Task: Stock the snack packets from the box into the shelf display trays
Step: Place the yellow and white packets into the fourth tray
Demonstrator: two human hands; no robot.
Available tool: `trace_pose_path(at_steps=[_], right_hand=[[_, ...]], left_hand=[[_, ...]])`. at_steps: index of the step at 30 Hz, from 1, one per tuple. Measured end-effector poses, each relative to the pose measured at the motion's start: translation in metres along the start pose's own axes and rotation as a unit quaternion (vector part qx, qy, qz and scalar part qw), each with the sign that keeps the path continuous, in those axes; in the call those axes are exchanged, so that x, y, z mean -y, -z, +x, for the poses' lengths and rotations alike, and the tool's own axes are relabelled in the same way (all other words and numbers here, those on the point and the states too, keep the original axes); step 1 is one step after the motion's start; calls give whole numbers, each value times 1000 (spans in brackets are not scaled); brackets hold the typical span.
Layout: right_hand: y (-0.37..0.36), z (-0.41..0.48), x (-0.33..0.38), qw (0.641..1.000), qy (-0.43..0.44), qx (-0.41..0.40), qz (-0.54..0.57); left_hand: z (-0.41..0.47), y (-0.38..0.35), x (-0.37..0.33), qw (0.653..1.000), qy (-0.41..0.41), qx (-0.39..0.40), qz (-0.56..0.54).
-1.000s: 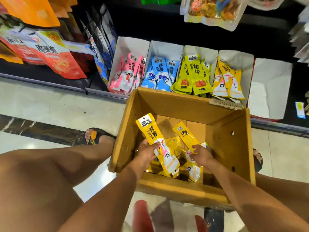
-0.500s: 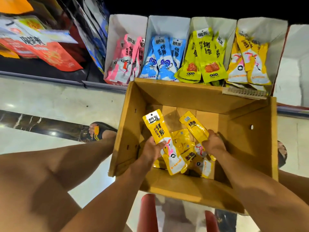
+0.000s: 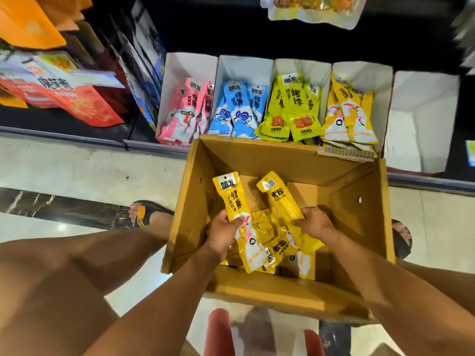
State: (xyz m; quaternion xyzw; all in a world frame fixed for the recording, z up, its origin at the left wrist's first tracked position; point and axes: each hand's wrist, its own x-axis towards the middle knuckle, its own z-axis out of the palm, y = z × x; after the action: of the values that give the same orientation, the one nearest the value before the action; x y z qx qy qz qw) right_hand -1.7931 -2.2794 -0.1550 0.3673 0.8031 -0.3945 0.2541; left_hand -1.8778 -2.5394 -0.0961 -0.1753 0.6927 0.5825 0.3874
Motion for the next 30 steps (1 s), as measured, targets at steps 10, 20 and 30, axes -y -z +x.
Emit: trace_pose_path(at_steps=[10,20,30], right_hand=[[73,-97,100,955,164,-37,245],[155,-181,162,920,298,-29,252],[154,-160,168,921,255,-22,294]], left_hand=[[-56,-16,-111,995,-82,46,21],[-116,-28,-222,962,-237,128,47],[-75,-55,-221,974,-196,114,-5]])
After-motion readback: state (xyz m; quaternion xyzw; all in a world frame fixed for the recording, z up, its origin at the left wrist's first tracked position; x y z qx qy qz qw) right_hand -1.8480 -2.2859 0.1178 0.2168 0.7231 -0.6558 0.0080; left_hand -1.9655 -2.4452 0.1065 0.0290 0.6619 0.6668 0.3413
